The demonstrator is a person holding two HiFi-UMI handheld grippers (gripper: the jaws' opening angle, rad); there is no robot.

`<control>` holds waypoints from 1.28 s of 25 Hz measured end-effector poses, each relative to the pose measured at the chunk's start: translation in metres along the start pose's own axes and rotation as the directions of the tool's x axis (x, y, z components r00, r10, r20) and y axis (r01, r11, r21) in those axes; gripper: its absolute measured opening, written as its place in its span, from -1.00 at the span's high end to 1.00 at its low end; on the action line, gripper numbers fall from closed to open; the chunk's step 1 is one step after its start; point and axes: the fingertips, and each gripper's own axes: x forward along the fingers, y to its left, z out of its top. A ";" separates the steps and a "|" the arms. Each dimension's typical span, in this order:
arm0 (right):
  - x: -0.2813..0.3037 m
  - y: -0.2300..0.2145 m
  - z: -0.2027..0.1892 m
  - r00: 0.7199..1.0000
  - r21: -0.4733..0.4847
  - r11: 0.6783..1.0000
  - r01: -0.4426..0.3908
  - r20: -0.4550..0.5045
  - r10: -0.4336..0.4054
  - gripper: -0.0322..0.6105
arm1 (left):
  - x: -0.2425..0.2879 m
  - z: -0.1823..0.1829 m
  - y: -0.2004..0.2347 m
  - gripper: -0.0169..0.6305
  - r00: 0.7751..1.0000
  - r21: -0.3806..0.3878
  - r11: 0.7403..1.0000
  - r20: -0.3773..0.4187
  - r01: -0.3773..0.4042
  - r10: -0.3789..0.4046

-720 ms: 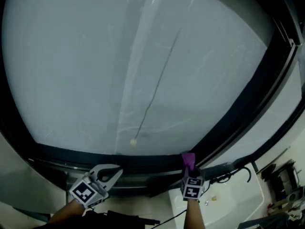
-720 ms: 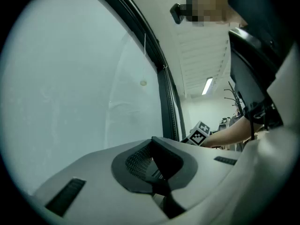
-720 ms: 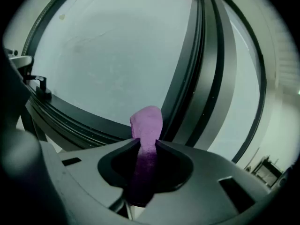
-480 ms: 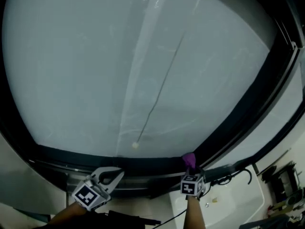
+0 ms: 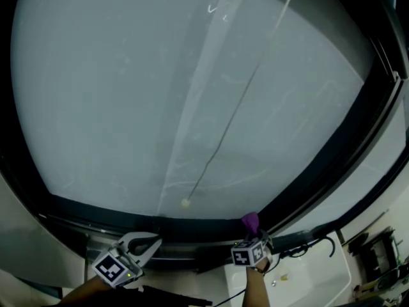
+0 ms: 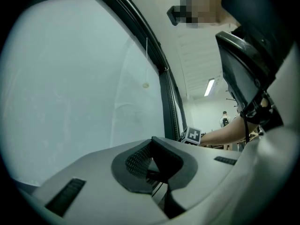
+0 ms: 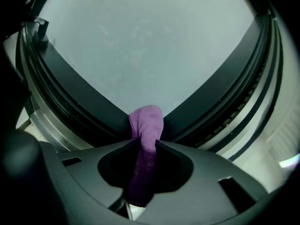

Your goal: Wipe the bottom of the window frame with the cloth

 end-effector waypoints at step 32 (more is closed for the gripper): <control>-0.054 0.095 0.053 0.973 -0.184 0.969 -0.166 0.129 0.191 0.63 | -0.078 -0.009 0.012 0.93 0.988 -0.112 0.982 -0.021 -0.154 0.153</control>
